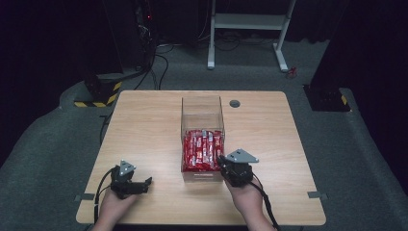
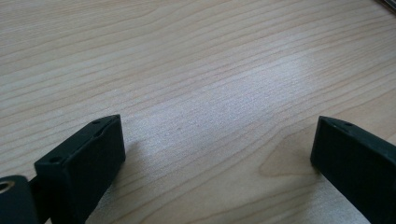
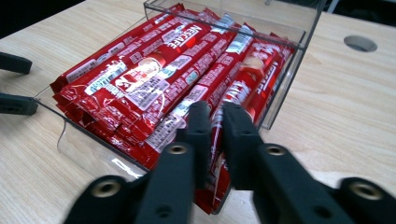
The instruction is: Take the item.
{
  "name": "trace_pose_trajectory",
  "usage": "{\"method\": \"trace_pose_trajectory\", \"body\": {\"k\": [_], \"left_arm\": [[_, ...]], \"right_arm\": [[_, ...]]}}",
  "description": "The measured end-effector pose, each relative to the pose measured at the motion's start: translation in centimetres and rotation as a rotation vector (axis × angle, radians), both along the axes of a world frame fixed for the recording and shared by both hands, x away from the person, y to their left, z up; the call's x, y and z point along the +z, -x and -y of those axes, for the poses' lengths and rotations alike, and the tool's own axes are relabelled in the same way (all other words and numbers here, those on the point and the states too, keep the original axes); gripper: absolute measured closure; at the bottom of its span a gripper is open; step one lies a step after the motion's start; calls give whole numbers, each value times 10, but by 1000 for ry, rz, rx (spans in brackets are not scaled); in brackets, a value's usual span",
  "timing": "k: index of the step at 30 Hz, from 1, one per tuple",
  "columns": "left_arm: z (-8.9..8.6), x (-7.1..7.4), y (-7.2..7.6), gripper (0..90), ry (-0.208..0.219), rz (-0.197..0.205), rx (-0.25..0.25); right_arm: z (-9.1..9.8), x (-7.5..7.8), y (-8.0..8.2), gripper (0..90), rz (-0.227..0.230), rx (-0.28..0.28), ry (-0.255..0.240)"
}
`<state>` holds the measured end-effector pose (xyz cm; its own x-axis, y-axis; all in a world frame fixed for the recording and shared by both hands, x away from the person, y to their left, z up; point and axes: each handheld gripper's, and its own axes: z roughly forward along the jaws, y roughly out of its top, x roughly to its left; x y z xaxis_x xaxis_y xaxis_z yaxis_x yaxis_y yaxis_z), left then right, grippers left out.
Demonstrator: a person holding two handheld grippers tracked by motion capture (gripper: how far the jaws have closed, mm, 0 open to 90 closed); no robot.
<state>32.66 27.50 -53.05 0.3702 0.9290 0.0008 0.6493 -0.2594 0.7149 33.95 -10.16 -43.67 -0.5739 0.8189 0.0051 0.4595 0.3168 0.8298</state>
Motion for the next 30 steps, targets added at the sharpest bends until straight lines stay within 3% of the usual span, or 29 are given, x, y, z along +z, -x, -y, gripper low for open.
{"method": "trace_pose_trajectory", "body": {"k": [4, 8, 12, 16, 22, 30], "left_arm": [[0, 0, 0, 34, 0, 0, 0], [0, 0, 0, 35, 1, 0, 0], [0, 0, 0, 35, 1, -1, 1], [0, 0, 0, 35, 2, -1, 1], [0, 0, 0, 35, 2, -1, 1], [0, 0, 0, 35, 1, 0, 1]], "right_arm": [[-8, -1, -2, 662, 30, -12, 29], [-11, -2, -6, 644, 25, -38, 35], [-13, -6, -11, 693, 13, -53, 52], [-10, -5, -8, 819, 2, -59, 40], [-4, -2, -5, 835, -16, -55, 16], [4, -1, 6, 838, -6, -52, -6]]}}
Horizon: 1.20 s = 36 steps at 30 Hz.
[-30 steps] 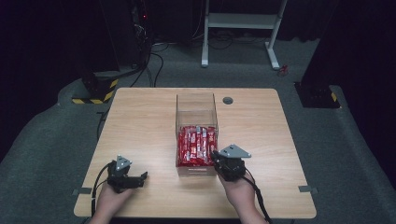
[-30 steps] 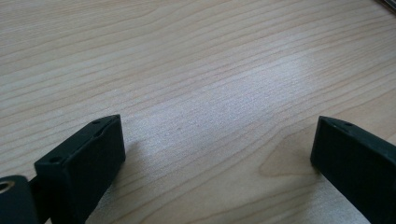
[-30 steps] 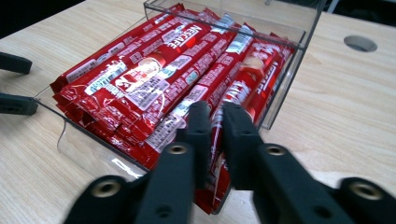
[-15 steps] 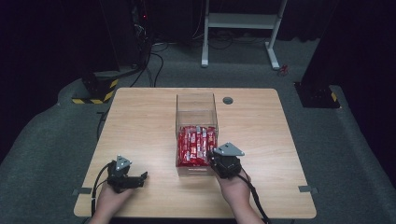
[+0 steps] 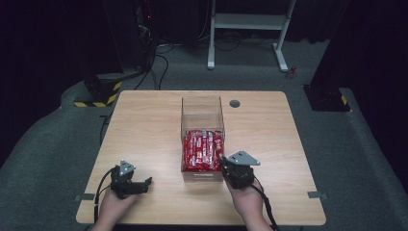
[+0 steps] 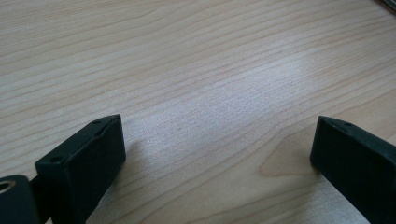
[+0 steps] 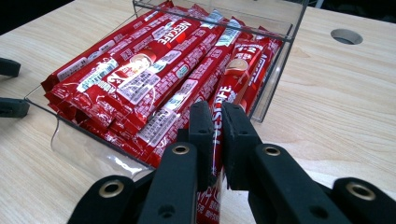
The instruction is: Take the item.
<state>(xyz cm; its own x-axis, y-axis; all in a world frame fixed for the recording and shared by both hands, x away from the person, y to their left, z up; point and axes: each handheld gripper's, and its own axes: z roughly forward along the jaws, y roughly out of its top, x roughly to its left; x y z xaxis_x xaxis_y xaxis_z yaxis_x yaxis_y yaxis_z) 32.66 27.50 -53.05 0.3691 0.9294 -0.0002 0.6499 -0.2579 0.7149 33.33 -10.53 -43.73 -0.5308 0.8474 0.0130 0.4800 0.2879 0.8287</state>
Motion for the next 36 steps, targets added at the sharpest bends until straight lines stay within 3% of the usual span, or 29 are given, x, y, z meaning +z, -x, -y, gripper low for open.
{"method": "trace_pose_trajectory", "body": {"k": [9, 36], "left_arm": [[0, 0, 0, 35, 0, 1, 0], [0, 0, 0, 36, -1, 1, -1]], "right_arm": [[1, 5, 3, 844, 23, 16, -15], [5, 15, -13, 843, 61, 33, -53]]}}
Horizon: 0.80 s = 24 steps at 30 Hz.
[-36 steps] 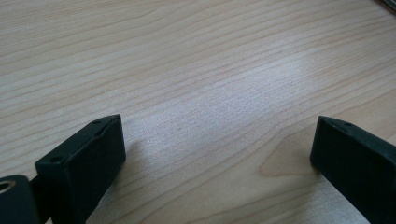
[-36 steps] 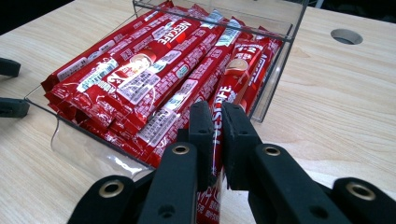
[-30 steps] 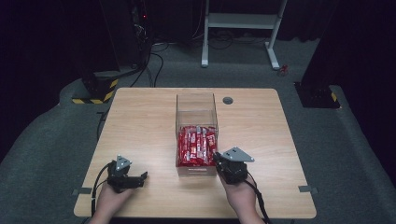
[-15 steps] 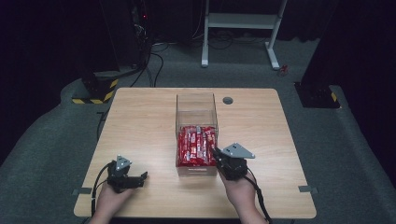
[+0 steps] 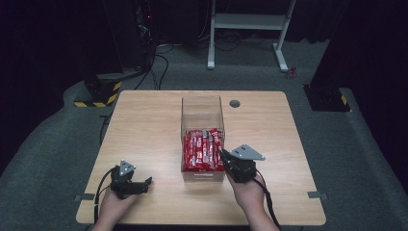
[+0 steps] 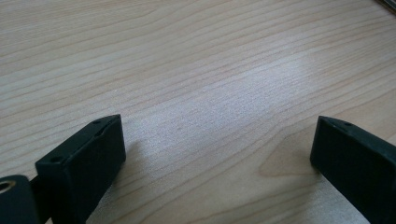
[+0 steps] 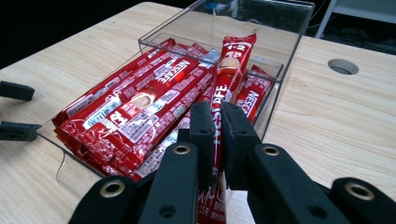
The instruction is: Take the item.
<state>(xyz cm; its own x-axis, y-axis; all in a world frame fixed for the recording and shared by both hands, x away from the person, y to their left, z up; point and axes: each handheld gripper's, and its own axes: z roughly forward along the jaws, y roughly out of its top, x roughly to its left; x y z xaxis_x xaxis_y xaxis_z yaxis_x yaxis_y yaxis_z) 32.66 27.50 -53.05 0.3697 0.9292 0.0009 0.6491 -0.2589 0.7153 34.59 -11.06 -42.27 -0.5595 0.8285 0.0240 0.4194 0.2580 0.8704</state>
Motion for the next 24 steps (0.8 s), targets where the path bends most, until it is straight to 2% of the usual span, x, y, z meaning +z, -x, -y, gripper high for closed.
{"method": "trace_pose_trajectory", "body": {"k": [14, 24], "left_arm": [[0, 0, 0, 34, 1, 0, 1], [0, 0, -1, 30, -1, -2, -2]], "right_arm": [[9, 5, -3, 843, 13, -6, -23], [17, 8, -7, 843, 29, -16, -19]]}}
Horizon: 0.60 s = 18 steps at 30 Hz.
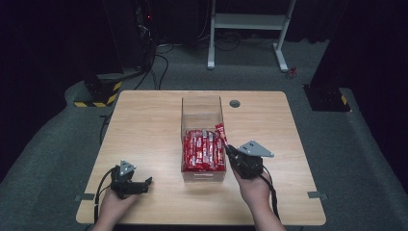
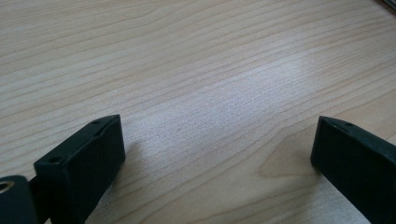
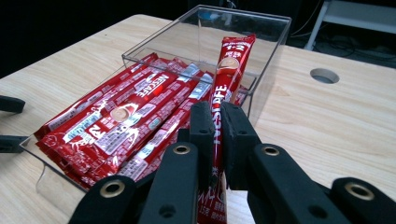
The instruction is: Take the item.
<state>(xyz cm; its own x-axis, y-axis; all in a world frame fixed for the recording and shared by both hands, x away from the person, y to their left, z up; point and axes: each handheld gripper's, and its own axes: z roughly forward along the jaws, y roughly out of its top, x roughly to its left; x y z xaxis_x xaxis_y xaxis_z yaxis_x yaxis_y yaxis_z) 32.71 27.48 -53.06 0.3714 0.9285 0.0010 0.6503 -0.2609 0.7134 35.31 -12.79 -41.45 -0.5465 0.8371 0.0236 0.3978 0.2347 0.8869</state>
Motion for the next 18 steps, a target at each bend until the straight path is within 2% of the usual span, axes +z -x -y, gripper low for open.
{"method": "trace_pose_trajectory", "body": {"k": [18], "left_arm": [[0, 0, 0, 26, 2, -3, 0]], "right_arm": [[19, -1, -17, 843, 4, -39, 13]]}}
